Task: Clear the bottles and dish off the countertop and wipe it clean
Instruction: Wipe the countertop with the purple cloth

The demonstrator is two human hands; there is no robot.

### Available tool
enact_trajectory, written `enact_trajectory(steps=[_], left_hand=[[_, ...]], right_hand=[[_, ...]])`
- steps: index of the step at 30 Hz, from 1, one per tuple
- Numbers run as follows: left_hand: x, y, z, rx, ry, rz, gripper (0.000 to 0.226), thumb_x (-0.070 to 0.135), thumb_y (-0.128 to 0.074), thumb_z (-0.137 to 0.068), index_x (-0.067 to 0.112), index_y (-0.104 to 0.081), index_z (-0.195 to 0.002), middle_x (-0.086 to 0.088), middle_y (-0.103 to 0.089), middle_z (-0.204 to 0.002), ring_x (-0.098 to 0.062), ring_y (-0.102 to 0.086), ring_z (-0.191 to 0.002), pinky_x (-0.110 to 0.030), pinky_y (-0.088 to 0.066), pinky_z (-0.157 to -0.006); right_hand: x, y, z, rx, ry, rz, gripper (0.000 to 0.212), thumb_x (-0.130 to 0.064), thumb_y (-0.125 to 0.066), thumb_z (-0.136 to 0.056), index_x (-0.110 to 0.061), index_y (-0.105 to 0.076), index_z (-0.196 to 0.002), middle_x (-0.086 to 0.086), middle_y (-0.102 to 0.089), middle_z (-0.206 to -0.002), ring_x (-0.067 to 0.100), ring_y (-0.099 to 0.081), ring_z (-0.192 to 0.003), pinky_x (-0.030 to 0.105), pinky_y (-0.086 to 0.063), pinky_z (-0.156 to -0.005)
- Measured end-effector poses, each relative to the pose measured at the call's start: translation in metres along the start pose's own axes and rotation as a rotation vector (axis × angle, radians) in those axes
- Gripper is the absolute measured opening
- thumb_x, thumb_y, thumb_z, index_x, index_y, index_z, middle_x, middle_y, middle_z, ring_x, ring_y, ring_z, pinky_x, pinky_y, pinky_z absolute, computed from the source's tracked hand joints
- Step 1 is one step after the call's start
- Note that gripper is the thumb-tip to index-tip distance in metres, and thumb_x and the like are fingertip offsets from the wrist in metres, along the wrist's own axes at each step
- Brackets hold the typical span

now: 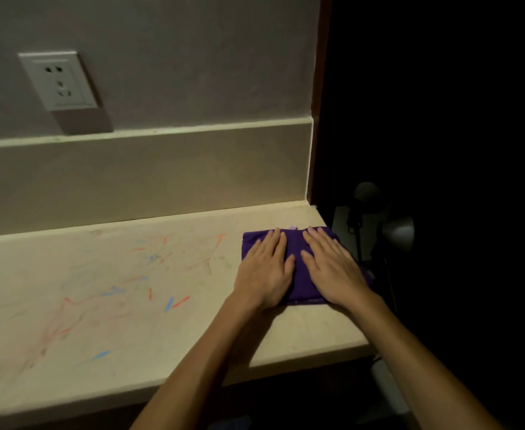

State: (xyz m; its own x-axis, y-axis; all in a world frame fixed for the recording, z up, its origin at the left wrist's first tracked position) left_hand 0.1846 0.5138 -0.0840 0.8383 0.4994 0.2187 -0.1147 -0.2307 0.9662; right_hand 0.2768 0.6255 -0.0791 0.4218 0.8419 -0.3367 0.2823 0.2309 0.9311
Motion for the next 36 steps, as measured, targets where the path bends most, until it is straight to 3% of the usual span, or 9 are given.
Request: enact_trajectory(steps=[5, 9, 11, 15, 21, 26, 32, 34, 36], left_hand=[[-0.023, 0.003, -0.068, 0.014, -0.014, 0.006, 0.063, 0.045, -0.019, -0.111, 0.012, -0.021, -0.165, -0.006, -0.021, -0.172, -0.02, -0.02, -0.158, -0.036, -0.012, -0.129], [-0.036, 0.008, -0.104, 0.054, -0.023, 0.016, 0.061, 0.044, -0.024, -0.11, 0.01, -0.036, -0.159, -0.009, -0.04, -0.159, -0.025, -0.049, -0.137, -0.039, -0.035, -0.119], [-0.04, 0.009, -0.113, 0.058, -0.024, 0.024, 0.059, 0.044, -0.026, -0.11, 0.011, -0.039, -0.157, -0.008, -0.044, -0.152, -0.023, -0.053, -0.128, -0.039, -0.04, -0.114], [-0.043, 0.005, -0.12, 0.058, -0.041, 0.041, 0.061, 0.047, -0.026, -0.109, 0.014, -0.036, -0.16, -0.006, -0.043, -0.155, -0.023, -0.049, -0.133, -0.038, -0.038, -0.115], [-0.042, 0.002, -0.114, 0.015, -0.064, 0.054, 0.061, 0.047, -0.021, -0.11, 0.018, -0.026, -0.164, -0.005, -0.026, -0.17, -0.022, -0.027, -0.155, -0.038, -0.017, -0.127], [-0.04, 0.007, -0.07, 0.0, -0.086, 0.057, 0.062, 0.045, -0.017, -0.109, 0.019, -0.025, -0.164, -0.005, -0.022, -0.172, -0.02, -0.022, -0.157, -0.037, -0.015, -0.129], [-0.025, 0.026, 0.063, 0.017, -0.07, 0.083, 0.06, 0.041, -0.012, -0.109, 0.02, -0.018, -0.165, -0.002, -0.015, -0.173, -0.017, -0.013, -0.16, -0.039, -0.011, -0.131], [-0.025, 0.026, 0.106, 0.029, -0.081, 0.059, 0.064, 0.041, -0.01, -0.105, 0.019, -0.026, -0.163, -0.003, -0.024, -0.17, -0.016, -0.02, -0.159, -0.043, -0.021, -0.129], [-0.031, 0.023, 0.131, 0.046, -0.087, 0.025, 0.06, 0.038, -0.024, -0.104, 0.015, -0.048, -0.154, -0.005, -0.045, -0.16, -0.018, -0.04, -0.15, -0.045, -0.04, -0.119]], right_hand=[[0.011, -0.007, -0.069, 0.023, -0.036, 0.01, 0.058, -0.042, -0.02, -0.11, -0.022, -0.016, -0.165, -0.005, -0.013, -0.173, 0.011, -0.008, -0.159, 0.038, -0.009, -0.13], [0.014, -0.005, -0.103, 0.088, -0.036, 0.03, 0.056, -0.04, -0.028, -0.11, -0.019, -0.028, -0.161, -0.001, -0.026, -0.165, 0.019, -0.028, -0.15, 0.041, -0.027, -0.124], [0.015, -0.006, -0.111, 0.097, -0.03, 0.041, 0.054, -0.041, -0.029, -0.109, -0.019, -0.032, -0.159, -0.001, -0.031, -0.16, 0.019, -0.032, -0.145, 0.042, -0.032, -0.121], [0.02, -0.009, -0.114, 0.099, -0.023, 0.062, 0.054, -0.042, -0.027, -0.109, -0.021, -0.032, -0.159, -0.003, -0.033, -0.16, 0.017, -0.032, -0.146, 0.04, -0.03, -0.122], [0.021, -0.015, -0.11, -0.017, -0.029, 0.09, 0.058, -0.046, -0.017, -0.111, -0.028, -0.012, -0.165, -0.009, -0.01, -0.173, 0.008, -0.005, -0.158, 0.035, -0.004, -0.128], [-0.004, -0.014, -0.067, -0.066, -0.063, 0.104, 0.057, -0.045, -0.013, -0.11, -0.029, -0.006, -0.165, -0.01, -0.002, -0.173, 0.006, 0.004, -0.158, 0.038, 0.0, -0.13], [-0.066, -0.012, 0.047, -0.107, -0.057, 0.033, 0.054, -0.044, -0.012, -0.11, -0.036, 0.006, -0.16, -0.02, 0.01, -0.168, -0.003, 0.012, -0.154, 0.035, 0.003, -0.13], [-0.092, -0.013, 0.081, -0.157, -0.068, 0.041, 0.056, -0.055, 0.003, -0.101, -0.04, 0.012, -0.154, -0.026, 0.017, -0.161, -0.007, 0.016, -0.151, 0.031, 0.009, -0.128], [-0.11, -0.015, 0.104, -0.178, -0.072, 0.028, 0.078, -0.068, 0.028, -0.077, -0.043, 0.016, -0.15, -0.031, 0.023, -0.156, -0.01, 0.02, -0.149, 0.025, 0.014, -0.124]])
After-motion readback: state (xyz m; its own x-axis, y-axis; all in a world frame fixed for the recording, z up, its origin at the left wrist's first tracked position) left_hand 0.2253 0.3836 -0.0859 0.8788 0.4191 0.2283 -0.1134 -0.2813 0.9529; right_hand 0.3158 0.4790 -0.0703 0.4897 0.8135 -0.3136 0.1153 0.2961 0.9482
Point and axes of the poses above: each hand's wrist, its own z-axis away from the middle knuckle, its own y-axis out of the back of the hand, x = y × z, the point moved 6 cm from there along -z, towards the middle knuckle
